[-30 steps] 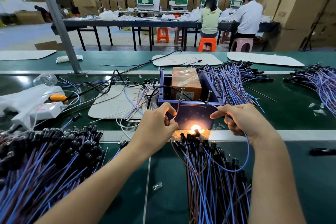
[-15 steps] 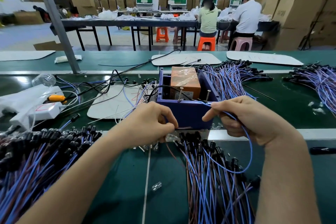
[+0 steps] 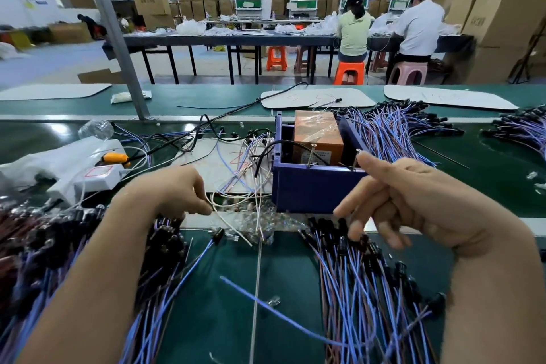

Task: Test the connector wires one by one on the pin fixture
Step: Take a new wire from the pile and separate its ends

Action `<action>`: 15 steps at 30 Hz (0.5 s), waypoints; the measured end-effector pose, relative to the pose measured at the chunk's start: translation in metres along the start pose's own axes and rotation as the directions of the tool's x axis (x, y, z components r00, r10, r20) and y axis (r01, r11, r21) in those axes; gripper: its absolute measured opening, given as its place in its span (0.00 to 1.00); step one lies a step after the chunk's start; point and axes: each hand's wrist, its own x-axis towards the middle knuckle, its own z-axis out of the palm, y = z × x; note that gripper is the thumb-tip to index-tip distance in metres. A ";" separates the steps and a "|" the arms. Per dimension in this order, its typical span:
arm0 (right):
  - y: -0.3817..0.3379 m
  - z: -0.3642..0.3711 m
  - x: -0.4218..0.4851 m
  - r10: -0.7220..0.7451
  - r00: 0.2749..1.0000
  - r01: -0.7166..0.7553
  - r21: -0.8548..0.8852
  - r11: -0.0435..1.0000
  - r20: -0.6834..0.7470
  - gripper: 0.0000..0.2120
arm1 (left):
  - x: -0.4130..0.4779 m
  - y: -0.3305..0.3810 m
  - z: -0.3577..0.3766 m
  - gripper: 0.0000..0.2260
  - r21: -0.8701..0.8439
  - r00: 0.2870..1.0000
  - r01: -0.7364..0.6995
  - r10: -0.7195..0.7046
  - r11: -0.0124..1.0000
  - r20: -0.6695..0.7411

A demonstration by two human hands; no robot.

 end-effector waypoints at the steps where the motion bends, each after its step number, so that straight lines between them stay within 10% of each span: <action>1: 0.000 0.000 0.002 0.001 1.000 -0.001 -0.009 1.000 -0.019 0.31 | 0.003 -0.007 0.001 0.09 -0.007 0.997 0.044 -0.044 0.999 0.056; 10: 0.001 0.001 0.007 0.002 0.996 -0.004 -0.021 1.000 -0.094 0.27 | 0.021 0.024 0.044 0.14 0.342 0.992 0.041 -0.079 0.939 0.098; 15: 0.000 0.007 0.014 0.063 0.995 -0.065 -0.020 0.998 -0.080 0.25 | 0.002 0.027 0.017 0.03 -0.114 0.990 -0.092 0.104 0.989 0.098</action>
